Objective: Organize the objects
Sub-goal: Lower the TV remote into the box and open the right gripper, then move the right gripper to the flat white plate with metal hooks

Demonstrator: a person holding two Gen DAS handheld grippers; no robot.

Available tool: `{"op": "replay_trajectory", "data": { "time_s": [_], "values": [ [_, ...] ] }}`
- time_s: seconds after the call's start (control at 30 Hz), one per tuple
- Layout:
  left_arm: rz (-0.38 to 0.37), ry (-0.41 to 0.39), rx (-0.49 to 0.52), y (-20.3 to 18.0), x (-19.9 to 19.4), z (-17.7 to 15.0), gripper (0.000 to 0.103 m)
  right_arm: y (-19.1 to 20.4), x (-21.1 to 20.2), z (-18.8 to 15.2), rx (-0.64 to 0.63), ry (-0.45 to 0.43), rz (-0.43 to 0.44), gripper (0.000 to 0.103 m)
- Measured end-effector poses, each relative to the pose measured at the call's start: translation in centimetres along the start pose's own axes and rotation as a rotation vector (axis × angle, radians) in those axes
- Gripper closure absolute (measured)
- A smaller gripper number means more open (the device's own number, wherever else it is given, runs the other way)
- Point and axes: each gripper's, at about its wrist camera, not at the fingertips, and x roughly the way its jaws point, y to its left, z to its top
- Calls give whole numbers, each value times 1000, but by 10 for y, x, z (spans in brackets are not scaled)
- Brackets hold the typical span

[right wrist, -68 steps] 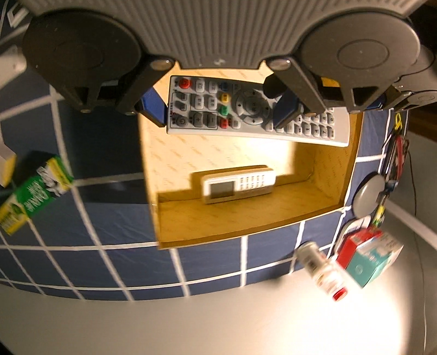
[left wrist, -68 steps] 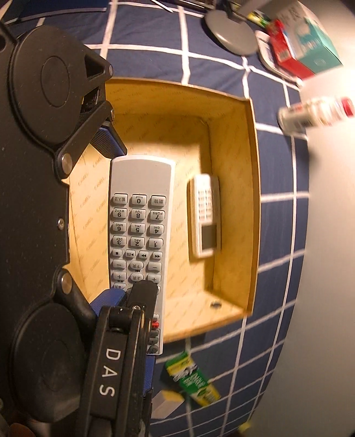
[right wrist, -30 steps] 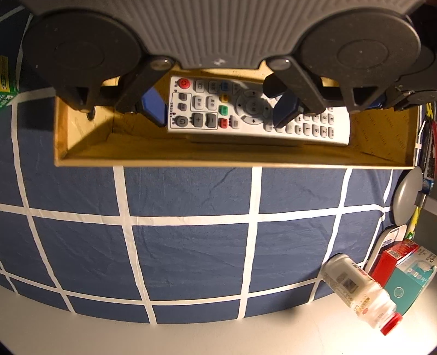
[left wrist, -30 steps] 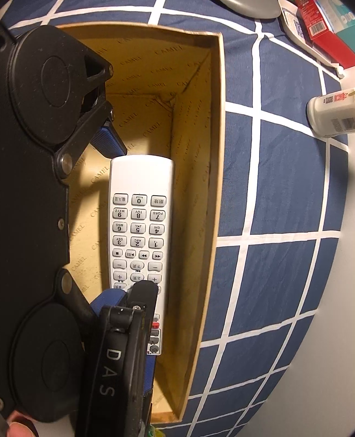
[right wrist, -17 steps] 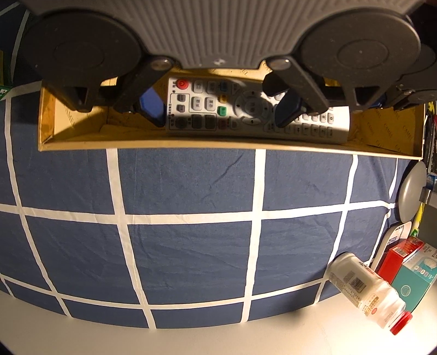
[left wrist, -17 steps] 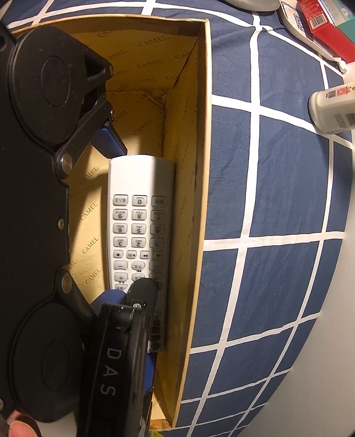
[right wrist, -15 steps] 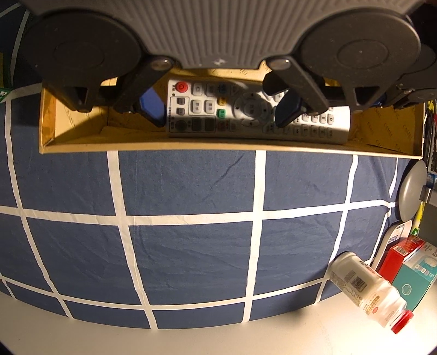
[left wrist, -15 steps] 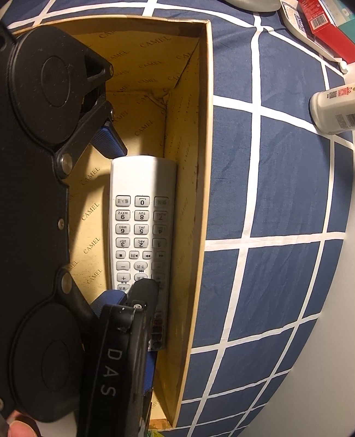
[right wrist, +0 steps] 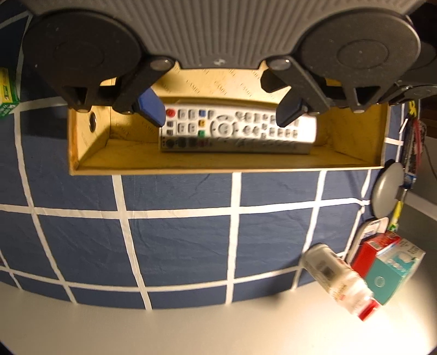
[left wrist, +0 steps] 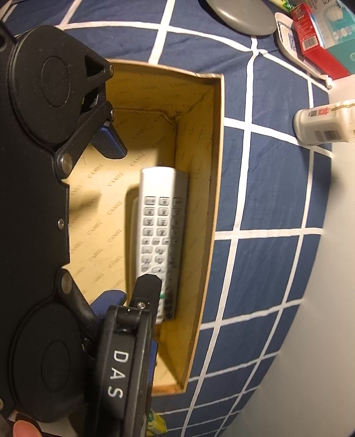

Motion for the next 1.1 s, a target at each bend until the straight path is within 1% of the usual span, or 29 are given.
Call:
{"op": "replay_trajectory", "data": {
  "time_s": [0.13,0.3,0.37,0.57,0.63,0.67,0.9,1.1],
  "values": [
    [5,-31,4,-4,-22,-13,0,5,-25,-11,-8,-36,0,13],
    [5,-63,2,-7,-49,-34,0,3,-55,-31,-9,-78,-21,12],
    [7,-75,7,-9,-59,-43,0,2,-66,-40,-6,-91,-16,11],
    [8,-96,26,-18,-80,-70,0,-5,-98,-67,6,-131,-18,4],
    [5,-99,36,-23,-84,-79,0,-8,-107,-77,19,-147,-30,0],
    [6,-101,41,-25,-85,-83,0,-11,-111,-82,28,-154,-30,0],
    [11,-105,66,-46,-90,-108,0,-31,-132,-112,62,-165,-46,0],
    [12,-111,86,-78,-88,-125,0,-59,-145,-130,67,-169,-57,0]
  ]
}}
